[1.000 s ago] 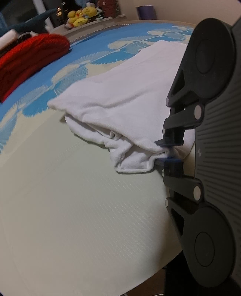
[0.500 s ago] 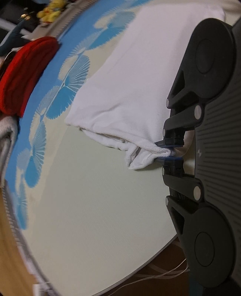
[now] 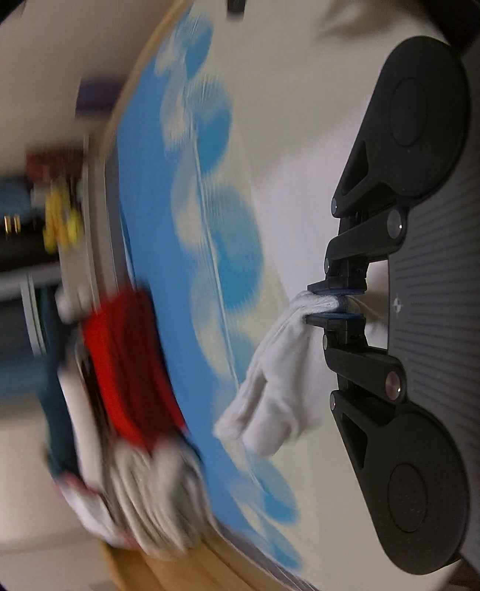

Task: Fold small clothes

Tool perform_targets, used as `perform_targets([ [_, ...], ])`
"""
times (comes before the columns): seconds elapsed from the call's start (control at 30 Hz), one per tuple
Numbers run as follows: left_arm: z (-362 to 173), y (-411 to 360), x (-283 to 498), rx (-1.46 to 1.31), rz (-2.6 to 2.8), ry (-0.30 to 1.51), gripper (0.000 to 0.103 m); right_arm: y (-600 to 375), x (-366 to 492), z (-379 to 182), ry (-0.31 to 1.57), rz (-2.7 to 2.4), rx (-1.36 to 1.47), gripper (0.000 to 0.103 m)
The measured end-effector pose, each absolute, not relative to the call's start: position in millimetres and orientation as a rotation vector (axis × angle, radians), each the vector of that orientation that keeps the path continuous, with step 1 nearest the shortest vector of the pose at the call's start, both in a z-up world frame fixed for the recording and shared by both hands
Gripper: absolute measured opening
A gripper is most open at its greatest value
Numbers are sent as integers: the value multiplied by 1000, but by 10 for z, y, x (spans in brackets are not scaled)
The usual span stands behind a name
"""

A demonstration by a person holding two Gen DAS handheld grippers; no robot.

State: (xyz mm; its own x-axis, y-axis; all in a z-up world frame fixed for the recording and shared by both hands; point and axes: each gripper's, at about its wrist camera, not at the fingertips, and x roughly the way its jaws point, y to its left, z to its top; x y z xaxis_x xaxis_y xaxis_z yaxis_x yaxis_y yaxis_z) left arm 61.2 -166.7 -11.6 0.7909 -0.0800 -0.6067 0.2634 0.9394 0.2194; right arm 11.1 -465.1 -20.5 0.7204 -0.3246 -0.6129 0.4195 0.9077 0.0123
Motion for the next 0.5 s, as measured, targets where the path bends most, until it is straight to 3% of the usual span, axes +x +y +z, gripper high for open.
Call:
perform_targets([
  [0.17, -637, -2767, 409, 390, -406, 664, 10, -4896, 22, -288, 657, -413, 253, 13],
  [0.27, -959, -3099, 430, 396, -575, 836, 17, -5014, 16, -390, 699, -377, 347, 14],
  [0.5, -705, -2296, 651, 226, -611, 853, 21, -4881, 145, -676, 867, -156, 521, 38],
])
